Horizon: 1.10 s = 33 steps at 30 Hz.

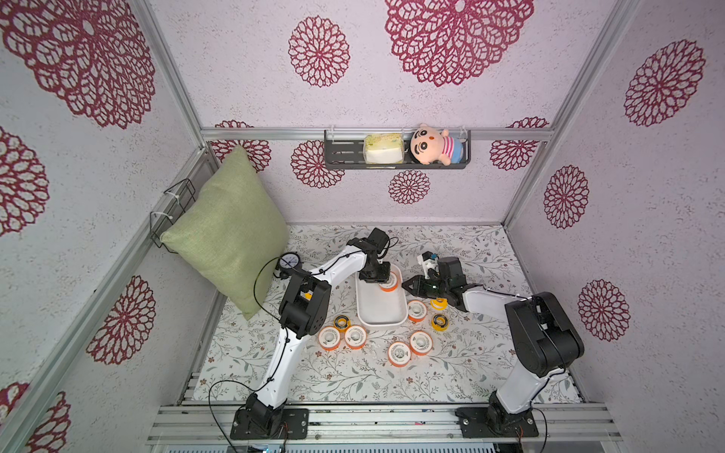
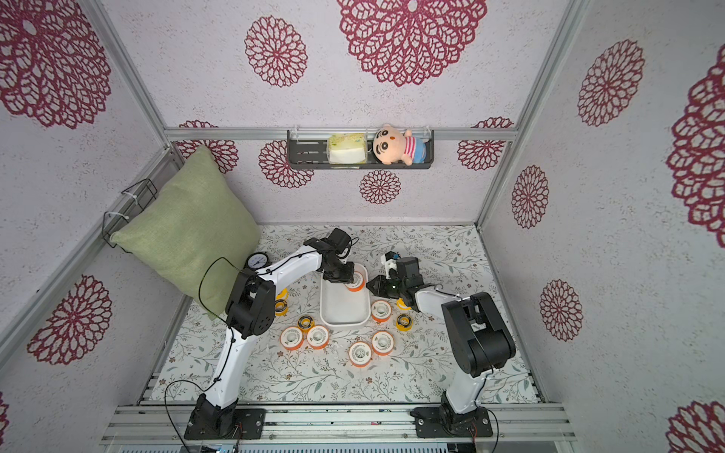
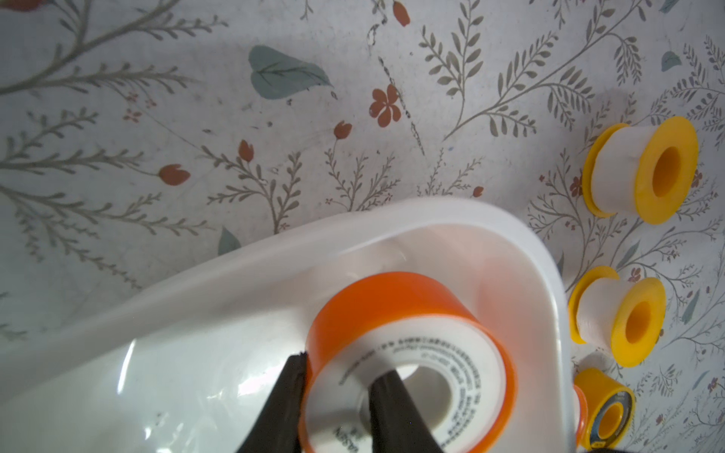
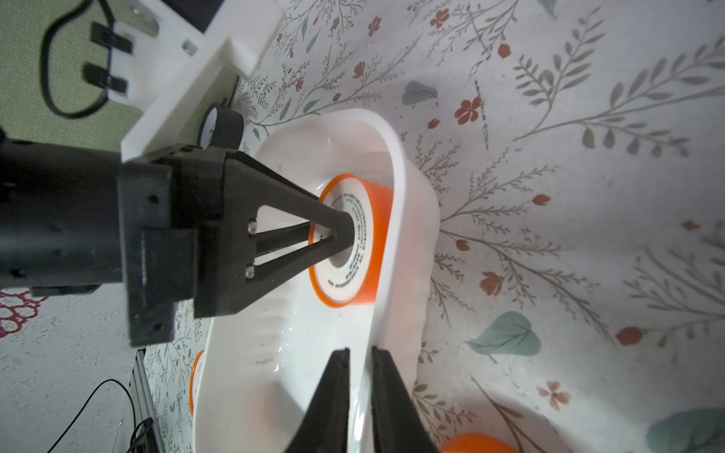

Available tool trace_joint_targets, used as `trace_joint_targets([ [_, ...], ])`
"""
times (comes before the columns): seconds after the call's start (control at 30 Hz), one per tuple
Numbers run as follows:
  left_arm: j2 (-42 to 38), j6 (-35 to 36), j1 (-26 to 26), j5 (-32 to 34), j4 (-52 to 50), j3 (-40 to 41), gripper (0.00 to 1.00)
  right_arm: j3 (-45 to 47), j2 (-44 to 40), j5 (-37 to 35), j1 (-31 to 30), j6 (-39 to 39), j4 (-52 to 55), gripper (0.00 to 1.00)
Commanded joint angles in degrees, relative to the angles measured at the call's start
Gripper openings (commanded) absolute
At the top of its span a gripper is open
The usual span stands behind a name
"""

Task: Put the sealing tape into the storage box
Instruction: Place the sealing tape in the storage box.

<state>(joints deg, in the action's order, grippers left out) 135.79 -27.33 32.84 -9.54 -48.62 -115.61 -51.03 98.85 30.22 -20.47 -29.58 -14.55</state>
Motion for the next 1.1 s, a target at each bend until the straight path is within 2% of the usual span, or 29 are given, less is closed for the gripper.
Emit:
trace_joint_targets([
  [0.0, 0.55, 0.96, 0.07, 1.85, -0.62, -1.72, 0.20, -0.13, 0.74, -0.06, -0.27, -0.07, 0.21, 0.20],
  [0.6, 5.11, 0.84, 0.03, 3.74, -2.30, -7.24, 0.24, -1.01, 1.71, 0.28, -0.39, 0.02, 1.27, 0.22],
  [1.07, 6.07, 0.20, 0.04, 4.48, -0.87, -7.59, 0.40, -1.15, 1.61, 0.28, -0.44, 0.14, 1.71, 0.22],
])
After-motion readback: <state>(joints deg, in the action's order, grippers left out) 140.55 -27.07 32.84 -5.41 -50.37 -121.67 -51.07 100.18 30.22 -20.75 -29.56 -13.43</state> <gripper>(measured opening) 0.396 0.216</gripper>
